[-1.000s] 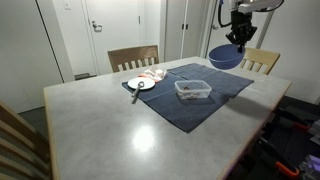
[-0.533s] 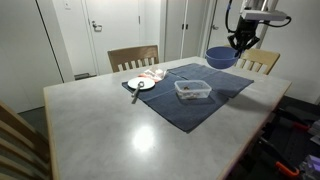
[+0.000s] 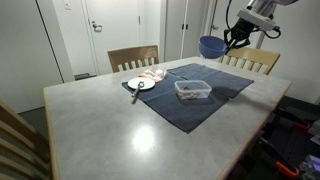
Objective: Pour the things in the bowl into the lunchbox
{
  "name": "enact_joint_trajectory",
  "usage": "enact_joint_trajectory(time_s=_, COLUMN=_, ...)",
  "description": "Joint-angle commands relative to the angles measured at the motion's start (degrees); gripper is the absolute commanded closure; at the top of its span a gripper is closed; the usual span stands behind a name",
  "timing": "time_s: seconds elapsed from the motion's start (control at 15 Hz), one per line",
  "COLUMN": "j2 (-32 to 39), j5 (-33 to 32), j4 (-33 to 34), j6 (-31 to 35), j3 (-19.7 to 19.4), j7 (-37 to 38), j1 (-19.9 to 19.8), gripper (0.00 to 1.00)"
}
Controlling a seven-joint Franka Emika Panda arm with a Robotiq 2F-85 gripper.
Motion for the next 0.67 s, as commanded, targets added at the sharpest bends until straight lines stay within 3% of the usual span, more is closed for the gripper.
enact_joint_trajectory(time_s=0.0, j2=-1.92, j5=16.08, j4=-0.39, j6=0.37, j3=-1.94, j7=-8.99, j1=3.07, gripper=0.99)
enact_joint_trajectory(time_s=0.13, j2=-0.84, j5=23.87, j4=0.27, j6=-1.66, j3=-2.37, j7=-14.39, j1=3.35, gripper=0.99)
enact_joint_trajectory(time_s=0.27, j2=0.73, j5=27.13, j4=0.58, j6=-4.11, j3=-2.69, j7=-17.68, j1=2.98, gripper=0.99)
enact_joint_trajectory(time_s=0.6, j2=6.92, j5=24.79, j4=1.15, j6=-13.25, j3=-3.84, j7=-17.67, j1=2.02, gripper=0.99)
